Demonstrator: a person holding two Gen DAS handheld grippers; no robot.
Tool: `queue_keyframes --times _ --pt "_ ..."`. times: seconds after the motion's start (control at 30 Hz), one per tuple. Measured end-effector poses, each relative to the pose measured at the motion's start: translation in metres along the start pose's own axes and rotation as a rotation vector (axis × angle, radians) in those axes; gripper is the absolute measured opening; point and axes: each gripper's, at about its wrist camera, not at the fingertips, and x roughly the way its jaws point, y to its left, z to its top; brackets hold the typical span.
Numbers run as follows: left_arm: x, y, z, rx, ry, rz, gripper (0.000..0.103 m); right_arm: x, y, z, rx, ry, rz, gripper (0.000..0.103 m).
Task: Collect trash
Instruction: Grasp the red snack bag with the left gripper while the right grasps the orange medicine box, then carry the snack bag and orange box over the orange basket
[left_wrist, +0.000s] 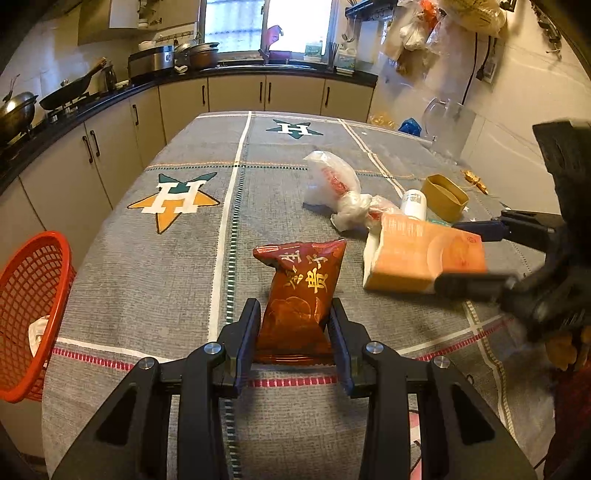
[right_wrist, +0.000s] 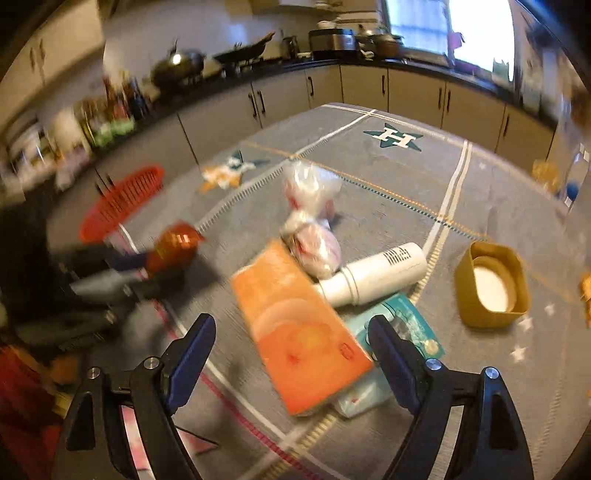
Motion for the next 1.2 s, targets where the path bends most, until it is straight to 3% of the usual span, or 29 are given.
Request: queue_keyframes --times 0.17,0.27,0.47,0.7,1.2 --pt "-0.001 -0.002 0.000 0.003 -0.003 0.001 0.036 0.003 0.011 -0.012 -0.092 0.022 -0.084 0.077" --pt "-0.001 -0.002 0.000 0.004 -0.002 0.003 0.036 0.005 0.016 -0.016 -0.121 0.041 -0.080 0.057" --pt "-0.003 -0.001 -0.001 0.000 -0.007 0.006 0.036 0.002 0.019 -0.019 -0.120 0.027 -0.070 0.053" --pt "-0.009 0.001 -0.002 -0.008 -0.021 0.012 0.036 -0.009 0.011 -0.010 -0.013 -0.045 0.005 0.053" --pt "-0.030 0.005 -0.006 -0.011 -0.058 0.048 0.036 -0.026 0.033 -0.005 0.151 -0.149 0.023 0.053"
